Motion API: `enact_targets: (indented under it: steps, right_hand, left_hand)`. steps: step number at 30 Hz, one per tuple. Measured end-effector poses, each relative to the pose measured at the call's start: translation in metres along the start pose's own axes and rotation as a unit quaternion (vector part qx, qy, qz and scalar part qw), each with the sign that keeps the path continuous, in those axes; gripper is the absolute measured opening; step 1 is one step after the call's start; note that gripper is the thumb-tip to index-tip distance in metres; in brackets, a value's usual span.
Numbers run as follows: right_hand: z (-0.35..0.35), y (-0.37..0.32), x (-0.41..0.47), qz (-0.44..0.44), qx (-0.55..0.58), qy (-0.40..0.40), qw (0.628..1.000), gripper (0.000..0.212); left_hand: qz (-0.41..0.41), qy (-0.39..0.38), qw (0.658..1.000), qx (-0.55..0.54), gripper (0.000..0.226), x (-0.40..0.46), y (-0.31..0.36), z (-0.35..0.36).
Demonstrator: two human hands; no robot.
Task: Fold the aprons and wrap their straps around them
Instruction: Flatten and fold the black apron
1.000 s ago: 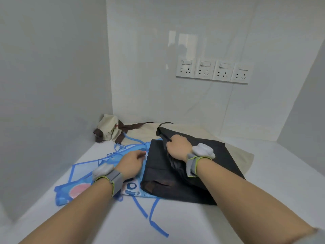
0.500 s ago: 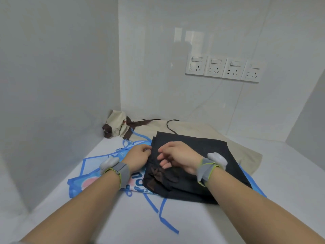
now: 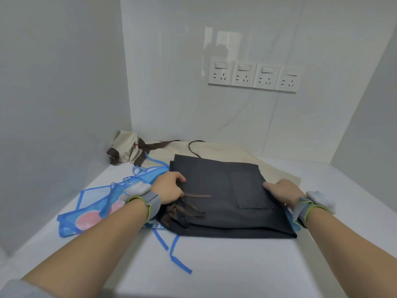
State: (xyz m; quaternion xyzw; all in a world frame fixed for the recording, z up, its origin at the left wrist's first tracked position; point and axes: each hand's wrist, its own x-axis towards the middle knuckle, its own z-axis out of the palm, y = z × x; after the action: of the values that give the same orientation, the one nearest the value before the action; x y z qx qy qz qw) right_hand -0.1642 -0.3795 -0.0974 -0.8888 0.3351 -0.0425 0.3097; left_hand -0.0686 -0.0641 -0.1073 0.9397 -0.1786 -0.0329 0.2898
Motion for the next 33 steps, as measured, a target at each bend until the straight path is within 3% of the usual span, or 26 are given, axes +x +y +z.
enact_targets:
  steps: [4,6,8,11,16,20,25,29,31,33]
  right_hand:
    - [-0.007,-0.010,0.010,-0.005,0.102,-0.059,0.993,0.028]
    - [-0.011,-0.007,0.013,0.003,0.162,-0.106,0.981,0.021]
    - [-0.015,-0.005,0.011,-0.016,0.199,-0.136,0.970,0.003]
    - [-0.021,0.003,0.015,-0.075,0.222,-0.159,0.959,0.038]
    - [-0.041,0.025,0.020,-0.188,0.209,-0.229,0.932,0.042]
    - [-0.056,0.039,0.022,-0.230,0.203,-0.295,0.905,0.036]
    - [-0.061,0.054,0.042,-0.228,0.229,-0.302,0.897,0.024]
    - [-0.063,0.048,0.053,-0.160,0.238,-0.271,0.919,0.014]
    - [-0.062,0.050,0.063,-0.091,0.227,-0.269,0.932,0.039]
    - [-0.059,0.047,0.063,-0.062,0.238,-0.278,0.928,0.049]
  left_hand:
    - [0.019,-0.038,0.999,0.023,0.050,-0.012,0.004,-0.003]
    - [-0.002,-0.043,0.994,0.103,0.050,-0.020,0.010,-0.008]
    - [-0.016,0.013,0.973,0.228,0.047,-0.021,0.017,-0.015]
    - [0.018,0.066,0.957,0.281,0.044,-0.006,0.041,-0.017]
    - [0.123,0.027,0.979,0.158,0.050,0.035,0.116,0.013]
    - [0.123,-0.044,0.991,0.027,0.068,0.060,0.158,0.034]
    - [0.106,-0.158,0.969,-0.158,0.039,0.085,0.170,0.058]
    - [0.103,-0.079,0.962,-0.242,0.022,0.104,0.155,0.053]
    - [0.096,-0.023,0.951,-0.292,0.015,0.110,0.144,0.042]
    - [0.082,0.017,0.937,-0.338,0.006,0.112,0.132,0.032]
